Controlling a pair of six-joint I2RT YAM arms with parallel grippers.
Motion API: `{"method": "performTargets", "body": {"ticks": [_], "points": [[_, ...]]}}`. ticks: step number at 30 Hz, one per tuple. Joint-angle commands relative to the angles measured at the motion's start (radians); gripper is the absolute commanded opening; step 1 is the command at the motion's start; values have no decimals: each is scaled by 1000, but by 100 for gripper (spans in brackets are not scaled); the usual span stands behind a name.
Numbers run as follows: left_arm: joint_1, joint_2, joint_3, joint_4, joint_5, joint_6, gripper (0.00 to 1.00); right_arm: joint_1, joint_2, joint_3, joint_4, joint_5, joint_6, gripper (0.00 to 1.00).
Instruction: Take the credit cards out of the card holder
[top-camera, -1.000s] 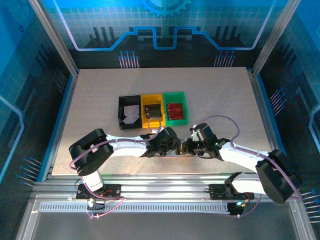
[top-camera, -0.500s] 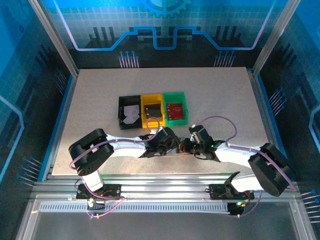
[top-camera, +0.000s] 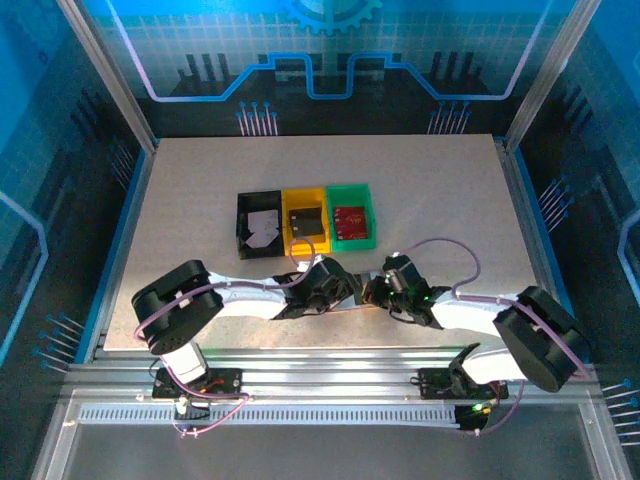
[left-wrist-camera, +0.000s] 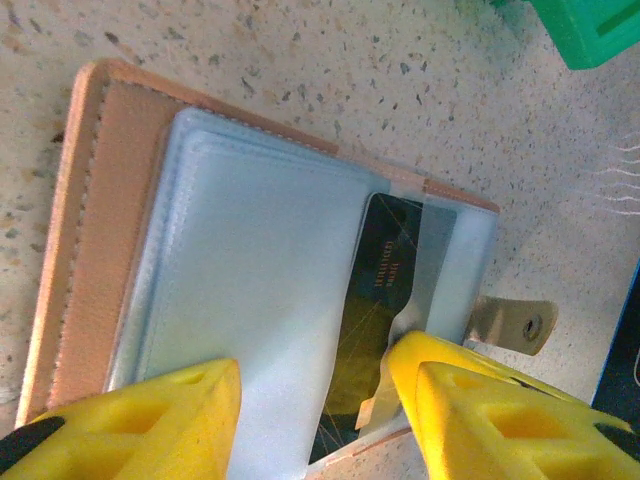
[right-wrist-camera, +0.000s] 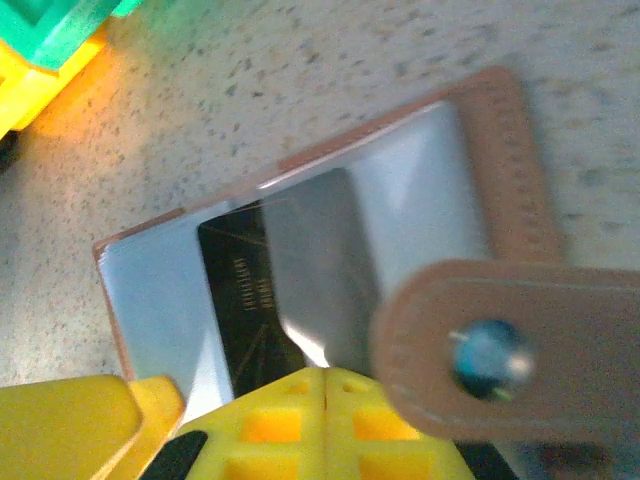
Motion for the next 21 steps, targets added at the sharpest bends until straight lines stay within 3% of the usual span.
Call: {"method": "performTargets", "body": {"ticks": [1, 4, 10, 17, 21], "points": [[11, 2, -60, -128, 5, -17, 51, -13, -43, -24, -186, 123, 1, 0], [13, -1, -70, -128, 4, -17, 51, -20, -54, -7, -204, 119, -31, 0], [16, 2, -63, -120, 10, -17, 51, -25, -23, 16, -108, -21, -92, 0], [19, 2, -79, -109, 10, -23, 50, 31, -137, 89, -153, -35, -117, 0], [19, 4, -88, -101, 12, -26, 50, 35, -121, 93, -124, -59, -99, 0]]}}
